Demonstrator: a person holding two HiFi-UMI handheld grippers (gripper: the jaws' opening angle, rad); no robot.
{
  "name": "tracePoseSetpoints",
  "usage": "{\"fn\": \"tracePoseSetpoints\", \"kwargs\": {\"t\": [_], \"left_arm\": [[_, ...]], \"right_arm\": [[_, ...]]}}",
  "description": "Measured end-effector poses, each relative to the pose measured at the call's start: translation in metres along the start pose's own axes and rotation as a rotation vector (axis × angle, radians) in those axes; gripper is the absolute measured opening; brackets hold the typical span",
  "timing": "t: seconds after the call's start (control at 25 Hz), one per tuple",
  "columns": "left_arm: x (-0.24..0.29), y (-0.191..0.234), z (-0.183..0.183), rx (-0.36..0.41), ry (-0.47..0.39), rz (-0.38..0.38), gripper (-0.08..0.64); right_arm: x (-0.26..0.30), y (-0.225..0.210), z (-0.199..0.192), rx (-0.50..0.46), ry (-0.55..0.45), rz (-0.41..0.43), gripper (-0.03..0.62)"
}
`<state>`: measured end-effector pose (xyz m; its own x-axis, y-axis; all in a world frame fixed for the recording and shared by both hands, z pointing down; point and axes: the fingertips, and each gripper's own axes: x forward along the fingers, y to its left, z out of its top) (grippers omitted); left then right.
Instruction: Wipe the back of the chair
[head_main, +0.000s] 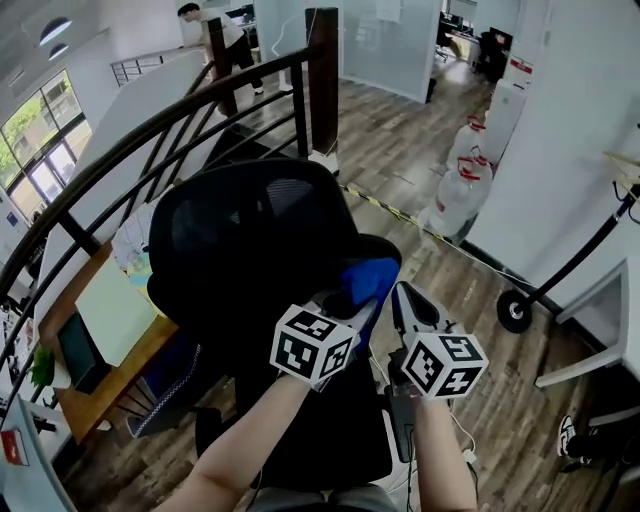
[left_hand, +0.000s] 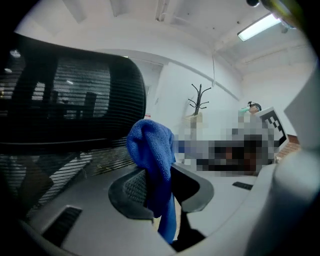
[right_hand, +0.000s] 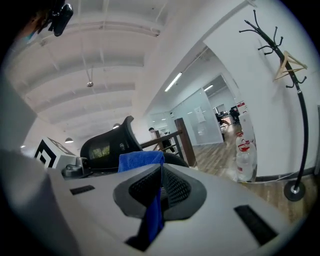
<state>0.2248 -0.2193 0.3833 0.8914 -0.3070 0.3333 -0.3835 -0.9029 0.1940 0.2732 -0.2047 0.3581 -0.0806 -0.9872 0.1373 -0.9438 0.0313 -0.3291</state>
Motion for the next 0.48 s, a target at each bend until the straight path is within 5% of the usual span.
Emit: {"fn": "tracePoseSetpoints", "kwargs": {"t": [0.48], "left_arm": [[0.044,0.023,-0.021,-0.073,0.046,0.049,0.101]], "right_arm": [[-0.003,-0.038,-0.022,0.037,0.033,-0.069,0.031]]}}
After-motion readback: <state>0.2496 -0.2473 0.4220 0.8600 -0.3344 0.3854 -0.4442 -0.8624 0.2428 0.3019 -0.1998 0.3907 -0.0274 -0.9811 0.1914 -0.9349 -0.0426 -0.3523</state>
